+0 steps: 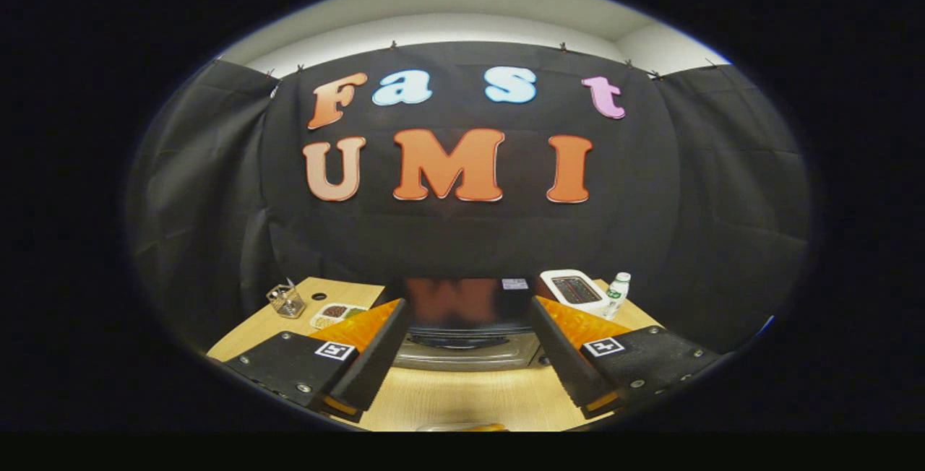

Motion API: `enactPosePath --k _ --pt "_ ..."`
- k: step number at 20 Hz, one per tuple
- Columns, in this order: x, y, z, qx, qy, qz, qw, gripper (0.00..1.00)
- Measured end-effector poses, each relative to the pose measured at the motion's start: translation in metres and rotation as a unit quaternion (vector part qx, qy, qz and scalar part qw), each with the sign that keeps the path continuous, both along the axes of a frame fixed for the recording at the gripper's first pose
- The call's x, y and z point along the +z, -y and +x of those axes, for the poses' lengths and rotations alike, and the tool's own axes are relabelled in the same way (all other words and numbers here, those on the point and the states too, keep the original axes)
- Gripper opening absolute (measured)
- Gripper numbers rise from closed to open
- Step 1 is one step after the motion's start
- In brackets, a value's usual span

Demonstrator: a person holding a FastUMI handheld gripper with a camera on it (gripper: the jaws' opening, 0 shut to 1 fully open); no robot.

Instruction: Open the toaster oven, put the food inside, and close the toaster oven door.

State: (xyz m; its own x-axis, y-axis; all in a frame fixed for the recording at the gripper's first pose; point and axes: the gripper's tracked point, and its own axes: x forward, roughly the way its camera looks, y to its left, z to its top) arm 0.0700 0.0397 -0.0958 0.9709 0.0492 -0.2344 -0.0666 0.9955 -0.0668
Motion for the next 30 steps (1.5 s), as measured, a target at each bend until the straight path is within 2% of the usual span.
enactPosePath --k 5,8,14,16,20,30 --pt "-0.049 -0.012 0.04 0.004 -0.05 -0.008 0.999 0.99" --pt "-0.084 -0.011 0.064 -0.006 -0.081 -0.021 0.996 0.99" --pt "-0.136 -0.011 0.075 -0.018 -0.135 -0.028 0.99 0.99" --pt "-0.138 -0.011 0.08 -0.019 -0.131 -0.003 0.991 1.0" --pt "-0.139 -0.014 0.074 -0.013 -0.138 -0.006 0.99 1.0" --pt "-0.15 -0.008 0.013 -0.015 -0.159 -0.005 0.987 1.0"
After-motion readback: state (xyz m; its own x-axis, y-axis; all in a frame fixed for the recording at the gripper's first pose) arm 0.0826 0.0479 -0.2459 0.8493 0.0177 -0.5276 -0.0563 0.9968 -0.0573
